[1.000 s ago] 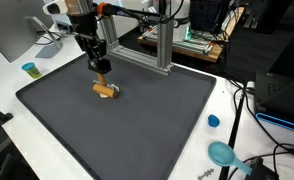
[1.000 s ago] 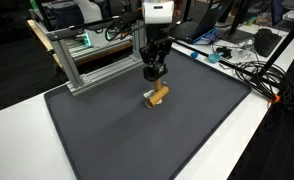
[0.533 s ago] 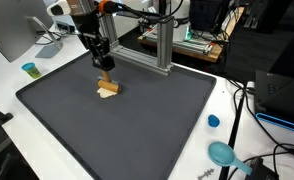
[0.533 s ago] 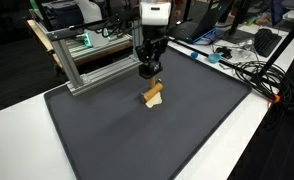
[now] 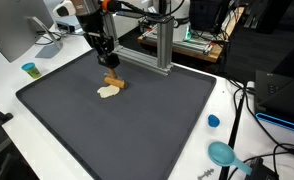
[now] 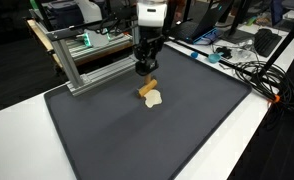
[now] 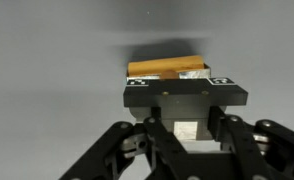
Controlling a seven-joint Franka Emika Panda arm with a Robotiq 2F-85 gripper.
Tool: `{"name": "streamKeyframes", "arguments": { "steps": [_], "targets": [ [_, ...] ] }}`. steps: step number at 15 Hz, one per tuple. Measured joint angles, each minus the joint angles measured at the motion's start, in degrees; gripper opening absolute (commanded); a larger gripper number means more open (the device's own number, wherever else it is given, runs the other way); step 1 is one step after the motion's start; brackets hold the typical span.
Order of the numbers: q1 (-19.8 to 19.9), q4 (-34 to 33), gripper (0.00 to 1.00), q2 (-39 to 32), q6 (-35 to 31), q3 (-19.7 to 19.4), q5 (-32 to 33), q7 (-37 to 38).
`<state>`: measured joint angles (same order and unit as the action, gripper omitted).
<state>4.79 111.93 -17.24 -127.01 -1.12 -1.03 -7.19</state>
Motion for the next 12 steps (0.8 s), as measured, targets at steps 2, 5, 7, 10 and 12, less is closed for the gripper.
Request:
{"name": "streamKeyframes", "arguments": {
  "steps": [2,5,7,10,12],
  "targets": [
    [0.01,1.93,0.22,3.81,-2.75,0.26,-3.56,0.03],
    [-0.09,6.03,0.22,12.59,-5.92,0.37,-6.57,0.8],
    [-0.3,9.08,0.22,18.93,-7.29,0.36,-6.86,1.92],
    [-1.6,15.4,0.22,28.86,-11.21,0.57,-6.14,2.81],
    [-2.3,20.68,0.22,35.51,-13.57,0.94,-5.76,3.49]
  ]
}}
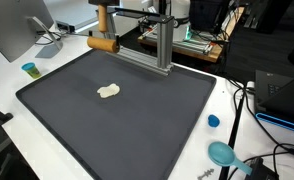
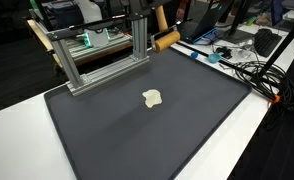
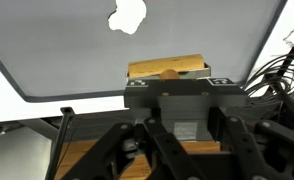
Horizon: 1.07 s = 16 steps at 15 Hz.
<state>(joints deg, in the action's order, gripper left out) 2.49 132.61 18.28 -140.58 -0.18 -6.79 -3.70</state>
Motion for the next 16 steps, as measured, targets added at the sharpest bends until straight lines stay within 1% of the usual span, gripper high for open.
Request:
{"name": "streamKeyframes", "arguments": {
  "steps": [1,3,4,6,8,12,14,16],
  "targets": [
    [-0.41,3.11,0.47,3.36,-1.37,-0.08,-0.28,0.0],
    [-1.76,9.21,0.47,9.4,-2.19,-0.83,-1.19,-1.01],
    [-2.2,11.41,0.22,11.57,-2.29,-1.12,-1.29,-1.16],
    [-2.42,13.47,0.22,13.5,-2.29,-1.27,-1.0,-1.13],
    [-1.75,13.8,0.22,13.68,-1.9,-1.21,0.39,-0.36],
    [1.17,13.9,0.22,15.56,2.95,0.23,6.04,3.14],
    [0.9,13.95,0.22,16.61,5.8,0.99,6.34,4.09],
    [-0.52,14.18,0.22,17.26,7.31,1.59,5.93,5.1]
  ]
}}
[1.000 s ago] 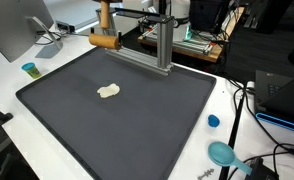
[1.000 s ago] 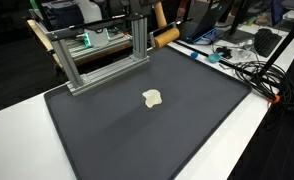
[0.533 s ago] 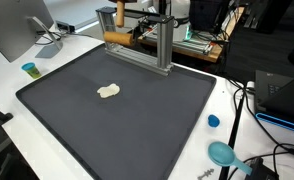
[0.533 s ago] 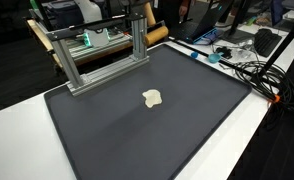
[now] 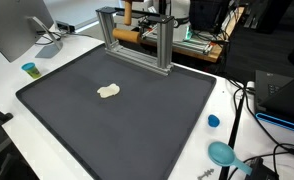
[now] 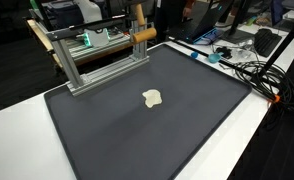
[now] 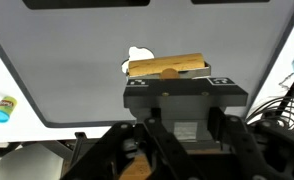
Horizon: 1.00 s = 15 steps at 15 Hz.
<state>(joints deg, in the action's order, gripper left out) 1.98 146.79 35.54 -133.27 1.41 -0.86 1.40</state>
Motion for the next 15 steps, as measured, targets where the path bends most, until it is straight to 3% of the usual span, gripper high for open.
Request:
{"name": "streamKeyframes", "arguments": {
  "steps": [6,15],
  "targets": [
    [0.65,1.81,0.22,-0.47,2.46,2.37,1.14,6.26],
    [1.18,3.58,0.22,3.91,8.58,1.75,1.25,6.27]
  ]
}}
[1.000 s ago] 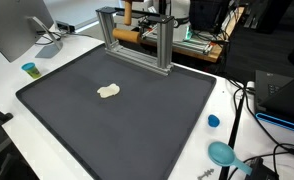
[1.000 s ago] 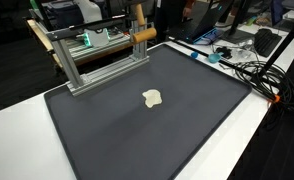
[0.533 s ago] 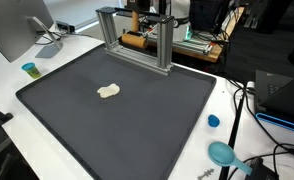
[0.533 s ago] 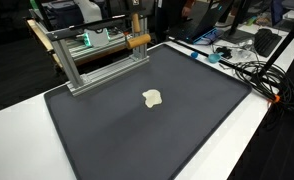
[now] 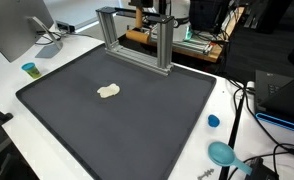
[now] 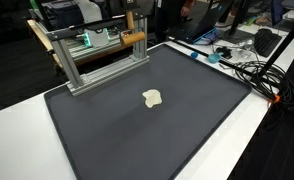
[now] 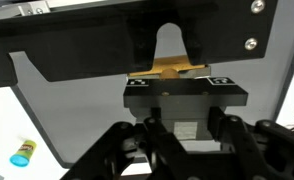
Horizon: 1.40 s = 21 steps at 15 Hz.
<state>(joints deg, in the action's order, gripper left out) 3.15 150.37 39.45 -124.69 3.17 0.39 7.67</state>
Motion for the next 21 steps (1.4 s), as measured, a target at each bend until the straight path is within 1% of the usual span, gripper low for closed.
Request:
{"name": "streamKeyframes", "arguments": {
  "steps": [5,8,15,16,17,18,19,20,21],
  "targets": [
    [-0.07,2.15,0.22,0.76,1.78,-0.02,0.67,-1.1],
    [-0.07,3.49,0.22,0.76,2.08,-0.38,0.84,-3.04],
    [-1.83,4.29,0.22,0.78,3.71,-2.17,0.77,-7.39],
    [-2.05,4.3,0.72,0.78,4.11,-2.46,0.74,-7.85],
    [-2.17,4.29,0.73,0.78,4.23,-2.78,0.65,-8.0],
    [-2.24,4.3,0.78,0.78,4.32,-3.06,0.57,-8.03],
    [-2.22,4.29,0.86,0.8,4.39,-3.36,0.57,-8.04],
    [-2.2,4.28,0.92,0.82,4.39,-3.74,0.55,-8.03],
    [-2.1,4.25,1.0,0.82,4.39,-4.14,0.55,-8.02]
  ]
}}
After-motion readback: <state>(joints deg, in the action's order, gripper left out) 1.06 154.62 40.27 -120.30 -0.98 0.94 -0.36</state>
